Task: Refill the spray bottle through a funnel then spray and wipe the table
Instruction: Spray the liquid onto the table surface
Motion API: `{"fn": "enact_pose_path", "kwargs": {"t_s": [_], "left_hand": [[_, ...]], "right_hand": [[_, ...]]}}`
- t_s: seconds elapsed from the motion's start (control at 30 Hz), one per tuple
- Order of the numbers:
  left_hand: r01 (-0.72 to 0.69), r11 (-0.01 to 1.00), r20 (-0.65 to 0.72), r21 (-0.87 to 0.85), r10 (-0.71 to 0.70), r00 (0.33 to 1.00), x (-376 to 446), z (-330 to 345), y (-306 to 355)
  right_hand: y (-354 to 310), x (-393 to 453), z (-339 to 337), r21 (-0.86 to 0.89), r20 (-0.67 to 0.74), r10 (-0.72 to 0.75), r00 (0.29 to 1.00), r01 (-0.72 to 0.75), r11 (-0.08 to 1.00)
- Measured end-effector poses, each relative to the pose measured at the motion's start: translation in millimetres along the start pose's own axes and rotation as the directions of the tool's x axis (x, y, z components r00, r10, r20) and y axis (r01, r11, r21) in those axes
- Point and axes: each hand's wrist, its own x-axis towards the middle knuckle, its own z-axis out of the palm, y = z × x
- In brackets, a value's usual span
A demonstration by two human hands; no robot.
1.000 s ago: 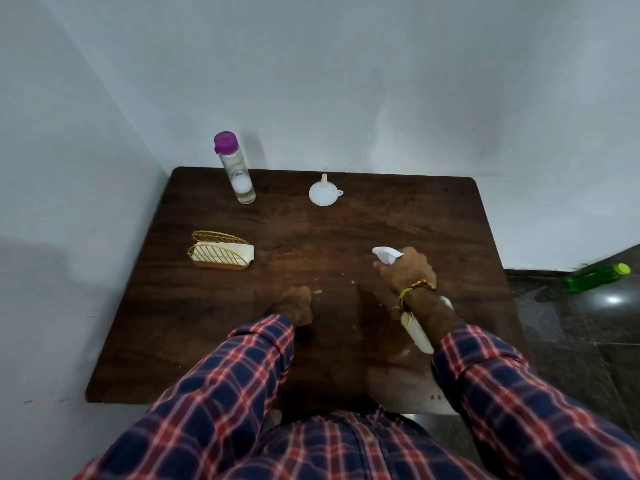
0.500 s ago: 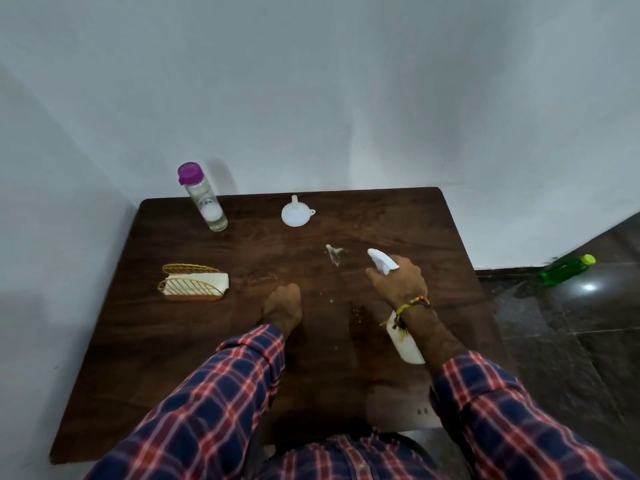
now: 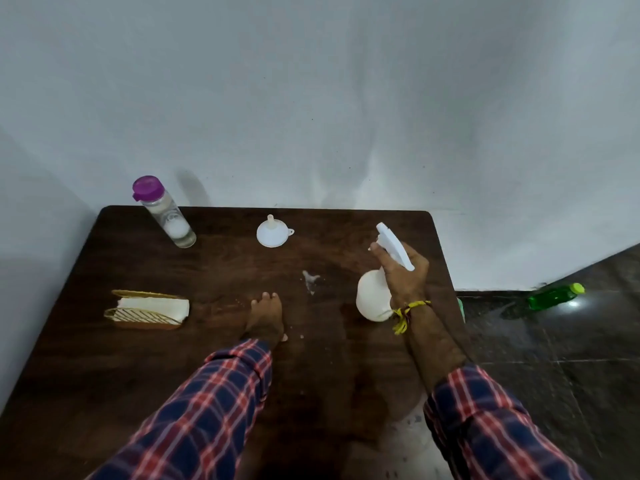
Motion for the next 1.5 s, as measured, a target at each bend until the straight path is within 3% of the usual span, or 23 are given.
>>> {"fn": "enact_pose_path", "kwargs": {"t_s": [0.17,0.4,0.53,0.67,0.77,0.87,0.97,1.1,1.3,1.5], "left_hand": [[0.047,0.999,-0.02,0.013,-0.046,0.999,18,-4,2],[0.05,0.997,0.19,0.066,-0.062,0.98,34,-7,-6],[0.057,0.997,0.237,0.053,-0.068,0.969,38,-9,-7],[0.055,0.995,0.242,0.078,-0.073,0.968,38,-10,-7],[0.065,0.995,0.246,0.076,-0.082,0.966,37,-10,-7],[0.087,0.993,0.27,0.077,-0.104,0.957,38,-12,-4],[0.101,0.993,0.291,0.068,-0.117,0.95,39,-13,-2],[0.112,0.991,0.312,0.075,-0.13,0.941,38,-14,0],[0.133,0.988,0.369,0.077,-0.153,0.917,43,-20,4],[0.137,0.985,0.368,0.104,-0.167,0.915,46,-17,2]], "right_hand": [[2,67,30,0.028,0.031,-0.007,0.999,0.006,1.0],[18,140,79,0.113,0.061,-0.009,0.998,0.002,0.994],[28,157,89,-0.017,0.128,-0.085,0.988,0.088,0.996],[53,158,82,-0.301,0.037,-0.194,0.98,0.196,0.933],[49,161,81,-0.221,0.033,-0.169,0.985,0.172,0.96],[44,174,77,-0.17,0.135,-0.173,0.976,0.195,0.966],[43,187,72,-0.184,0.328,-0.19,0.925,0.26,0.948],[44,208,67,-0.21,0.559,-0.185,0.808,0.354,0.911],[34,236,56,-0.144,0.838,-0.116,0.533,0.421,0.895],[27,235,57,-0.166,0.849,-0.085,0.521,0.415,0.894]]}}
